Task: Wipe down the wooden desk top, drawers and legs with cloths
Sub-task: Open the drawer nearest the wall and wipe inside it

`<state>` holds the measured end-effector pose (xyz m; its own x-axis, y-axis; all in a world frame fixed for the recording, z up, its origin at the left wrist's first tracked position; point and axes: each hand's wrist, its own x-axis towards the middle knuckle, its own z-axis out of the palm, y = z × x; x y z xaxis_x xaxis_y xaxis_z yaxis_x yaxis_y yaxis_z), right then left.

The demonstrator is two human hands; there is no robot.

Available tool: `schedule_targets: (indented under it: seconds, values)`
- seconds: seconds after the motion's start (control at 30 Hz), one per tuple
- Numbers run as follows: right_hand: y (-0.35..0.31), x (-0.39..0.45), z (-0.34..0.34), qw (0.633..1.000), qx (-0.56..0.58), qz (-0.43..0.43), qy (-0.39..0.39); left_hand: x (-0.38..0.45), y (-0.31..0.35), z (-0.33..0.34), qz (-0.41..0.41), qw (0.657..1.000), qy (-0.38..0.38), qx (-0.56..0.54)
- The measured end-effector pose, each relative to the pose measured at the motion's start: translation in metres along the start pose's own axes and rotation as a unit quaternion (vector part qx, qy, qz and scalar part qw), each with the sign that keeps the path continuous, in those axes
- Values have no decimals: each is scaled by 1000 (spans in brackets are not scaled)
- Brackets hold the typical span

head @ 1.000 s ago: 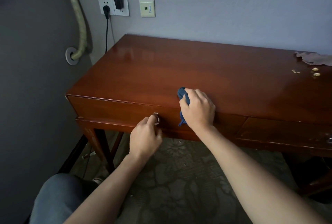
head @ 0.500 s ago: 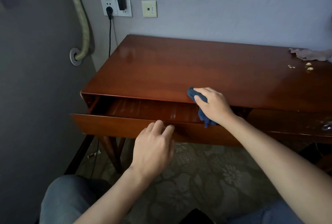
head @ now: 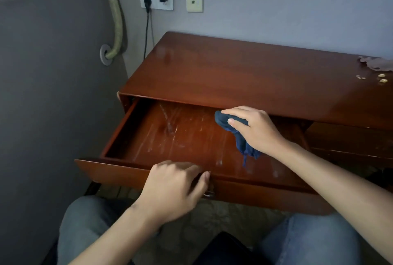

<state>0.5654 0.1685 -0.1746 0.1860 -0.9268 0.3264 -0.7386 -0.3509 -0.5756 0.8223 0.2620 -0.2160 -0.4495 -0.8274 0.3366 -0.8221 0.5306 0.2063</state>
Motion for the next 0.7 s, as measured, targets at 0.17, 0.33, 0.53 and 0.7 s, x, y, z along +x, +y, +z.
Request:
schedule_targets:
  seconds: [0.17, 0.33, 0.53, 0.7]
  values:
    - [-52, 9, 39, 989, 74, 31, -122, -38, -55, -32, -90, 987, 90, 99]
    - [-89, 29, 91, 972, 128, 127, -153, -74, -72, -39, -65, 995, 53, 55]
    - [-120, 39, 125, 957, 126, 102, -241, -111, -79, -53, -29, 999, 44, -2]
    - [-133, 35, 164, 973, -18, -37, -228, -136, -85, -65, -74, 993, 94, -9]
